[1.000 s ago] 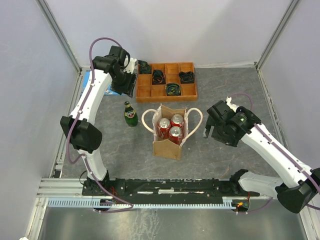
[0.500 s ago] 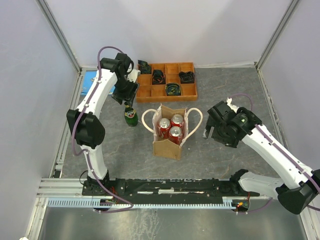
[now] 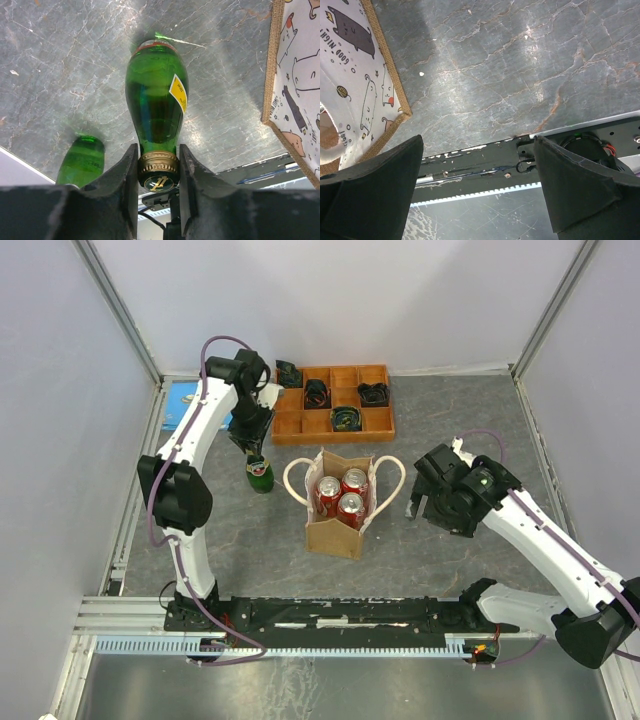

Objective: Place the beverage into the canvas bag

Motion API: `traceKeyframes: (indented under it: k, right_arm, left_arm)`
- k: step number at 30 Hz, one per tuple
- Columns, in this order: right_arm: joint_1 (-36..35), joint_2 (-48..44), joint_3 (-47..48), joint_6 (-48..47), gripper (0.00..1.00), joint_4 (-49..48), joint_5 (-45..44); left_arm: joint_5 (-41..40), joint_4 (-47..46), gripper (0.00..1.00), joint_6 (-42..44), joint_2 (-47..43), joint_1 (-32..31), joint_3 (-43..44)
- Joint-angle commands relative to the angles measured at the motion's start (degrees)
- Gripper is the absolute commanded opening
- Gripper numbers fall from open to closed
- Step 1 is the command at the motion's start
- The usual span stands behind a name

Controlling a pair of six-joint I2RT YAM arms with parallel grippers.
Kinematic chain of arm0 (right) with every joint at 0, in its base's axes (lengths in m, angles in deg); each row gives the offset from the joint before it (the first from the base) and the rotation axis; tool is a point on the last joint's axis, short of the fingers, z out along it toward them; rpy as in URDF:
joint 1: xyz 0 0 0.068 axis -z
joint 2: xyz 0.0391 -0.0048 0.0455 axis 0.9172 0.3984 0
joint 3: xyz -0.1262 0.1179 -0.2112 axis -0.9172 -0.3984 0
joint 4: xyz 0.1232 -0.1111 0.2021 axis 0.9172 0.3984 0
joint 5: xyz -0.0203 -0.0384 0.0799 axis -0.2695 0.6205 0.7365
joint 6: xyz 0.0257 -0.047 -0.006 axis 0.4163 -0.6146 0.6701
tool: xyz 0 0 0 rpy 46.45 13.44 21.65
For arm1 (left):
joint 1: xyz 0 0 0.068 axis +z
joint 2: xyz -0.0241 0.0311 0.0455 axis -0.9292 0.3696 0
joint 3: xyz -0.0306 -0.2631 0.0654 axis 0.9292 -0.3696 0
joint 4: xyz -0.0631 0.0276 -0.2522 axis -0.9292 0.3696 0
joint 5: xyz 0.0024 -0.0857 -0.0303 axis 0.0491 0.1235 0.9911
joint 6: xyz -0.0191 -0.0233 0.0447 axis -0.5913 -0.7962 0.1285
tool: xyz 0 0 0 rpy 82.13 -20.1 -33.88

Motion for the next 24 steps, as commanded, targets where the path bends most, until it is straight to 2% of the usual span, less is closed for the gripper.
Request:
traceKeyframes:
  k: [1, 2, 8, 17, 24]
  right_arm:
    - [0.2, -0.8, -0.2, 0.4, 0.99, -0.8, 0.0]
    - [0.2, -0.8, -0.2, 0.4, 0.99, -0.8, 0.0]
    - [0.1, -0.8, -0.4, 0.4, 0.99, -1.0, 0.1]
    - [0.2, -0.2, -0.7, 0.2, 0.99, -2.1, 0.7]
    - [0.2, 0.0, -0.6, -0.1, 0.99, -2.2, 0.8]
  left_arm:
    - [0.6, 1.2, 0.09, 2.5, -1.1, 0.4, -0.1]
    - [0.6, 1.3, 0.04, 2.6, -1.2, 0.4, -0.3]
    - [0.4, 1.5, 0.03, 2.6, -3.2, 0.4, 0.7]
    - [1.7, 1.5, 0.03, 3.2, -3.9, 0.2, 13.4]
    - [8.2, 1.3, 0.03, 3.1, -1.2, -1.3, 26.2]
